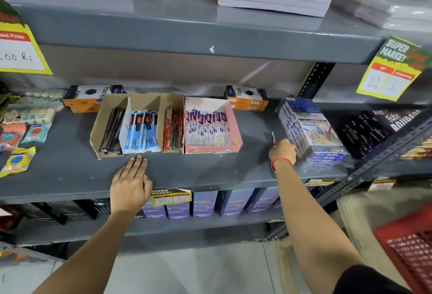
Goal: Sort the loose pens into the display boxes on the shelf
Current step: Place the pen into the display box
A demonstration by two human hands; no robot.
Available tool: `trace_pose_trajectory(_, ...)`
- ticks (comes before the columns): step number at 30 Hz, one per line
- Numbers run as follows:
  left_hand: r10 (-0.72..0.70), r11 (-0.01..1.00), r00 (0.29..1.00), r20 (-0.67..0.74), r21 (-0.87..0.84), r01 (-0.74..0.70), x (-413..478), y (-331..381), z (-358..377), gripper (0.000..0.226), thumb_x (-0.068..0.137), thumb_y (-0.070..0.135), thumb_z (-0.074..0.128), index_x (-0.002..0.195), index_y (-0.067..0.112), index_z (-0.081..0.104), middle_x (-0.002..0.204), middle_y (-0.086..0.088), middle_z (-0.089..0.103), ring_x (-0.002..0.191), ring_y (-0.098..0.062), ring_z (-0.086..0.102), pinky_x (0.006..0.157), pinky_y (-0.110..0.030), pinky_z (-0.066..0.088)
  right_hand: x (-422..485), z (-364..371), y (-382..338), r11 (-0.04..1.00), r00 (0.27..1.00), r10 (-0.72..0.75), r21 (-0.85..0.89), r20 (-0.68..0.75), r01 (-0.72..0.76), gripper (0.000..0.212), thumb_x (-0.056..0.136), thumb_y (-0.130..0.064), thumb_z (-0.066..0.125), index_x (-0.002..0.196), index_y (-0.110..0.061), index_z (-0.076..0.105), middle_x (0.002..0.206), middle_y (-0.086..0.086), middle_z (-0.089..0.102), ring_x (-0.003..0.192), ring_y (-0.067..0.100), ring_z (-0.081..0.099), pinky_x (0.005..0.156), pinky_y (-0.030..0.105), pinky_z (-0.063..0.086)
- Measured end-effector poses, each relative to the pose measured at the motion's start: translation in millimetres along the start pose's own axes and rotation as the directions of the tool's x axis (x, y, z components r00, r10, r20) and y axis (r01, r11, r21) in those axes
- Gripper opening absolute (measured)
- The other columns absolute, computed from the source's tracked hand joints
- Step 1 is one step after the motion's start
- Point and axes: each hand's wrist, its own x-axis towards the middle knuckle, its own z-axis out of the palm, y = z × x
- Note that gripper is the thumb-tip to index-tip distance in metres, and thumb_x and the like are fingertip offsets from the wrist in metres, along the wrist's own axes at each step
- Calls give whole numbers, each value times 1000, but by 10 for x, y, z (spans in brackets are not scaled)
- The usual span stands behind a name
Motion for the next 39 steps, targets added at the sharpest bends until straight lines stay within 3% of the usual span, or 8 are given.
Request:
trace_pose_trajectory(2,-4,1000,1000,-10,-2,4,-6,-6,3,55,82,23,28,113,-5,64,121,-23,62,113,-36,59,94,-47,45,63,-64,11,942,988,57,320,145,-101,13,88,-9,57,94,0,64,94,22,66,87,31,66,76,36,53)
trace_pose_trajectory(4,-9,1000,1000,-15,-3,9,-6,-3,8,54,82,22,29,112,-5,65,120,-22,63,113,-35,60,94,-46,45,12,-121,-7,688,926,54,659,373,-305,18,89,-4,58,72,-9,61,66,8,64,58,16,59,56,26,51)
trace_pose_trajectory(6,-14,1000,1000,-15,-10,14,-2,0,9,54,82,21,29,111,-5,65,119,-21,64,112,-34,60,93,-46,46,-95,-167,-29,508,873,-43,763,486,-400,20,92,-2,56,75,-11,62,72,4,64,63,12,59,57,22,54)
trace_pose_trajectory(9,-15,1000,1000,-14,-10,15,0,-2,11,53,81,21,30,111,-4,66,118,-20,65,113,-33,60,93,-45,46,-313,-190,-132,450,830,-194,799,523,-398,16,93,0,53,82,-7,63,82,7,67,72,16,63,53,20,59)
trace_pose_trajectory(21,-18,1000,1000,4,-4,18,12,-12,4,53,81,22,31,111,-4,66,118,-20,65,112,-33,60,93,-46,47,-886,203,-752,552,756,-369,782,540,-288,13,92,0,56,91,-4,68,82,6,66,69,15,62,63,24,54)
trace_pose_trajectory(26,-14,1000,1000,8,-4,14,16,-18,-1,52,81,22,31,112,-3,66,118,-19,65,112,-33,61,92,-46,47,-712,195,-844,534,837,-295,806,461,-256,28,90,3,56,71,-14,67,66,1,70,52,11,64,50,21,54)
trace_pose_trajectory(30,2,1000,1000,-7,-22,-2,23,-20,6,52,81,21,32,112,-3,66,119,-20,65,112,-33,61,92,-46,47,-434,250,-1057,566,906,-226,805,358,-177,35,87,4,57,62,-19,66,85,14,70,72,26,61,59,30,50)
trace_pose_trajectory(39,11,1000,1000,-8,-17,-11,33,-25,-5,52,79,23,34,111,-2,67,118,-19,65,110,-33,62,90,-45,49,-198,642,-1437,873,908,-266,480,325,83,26,83,-3,66,109,-8,67,120,14,65,93,27,64,91,28,53)
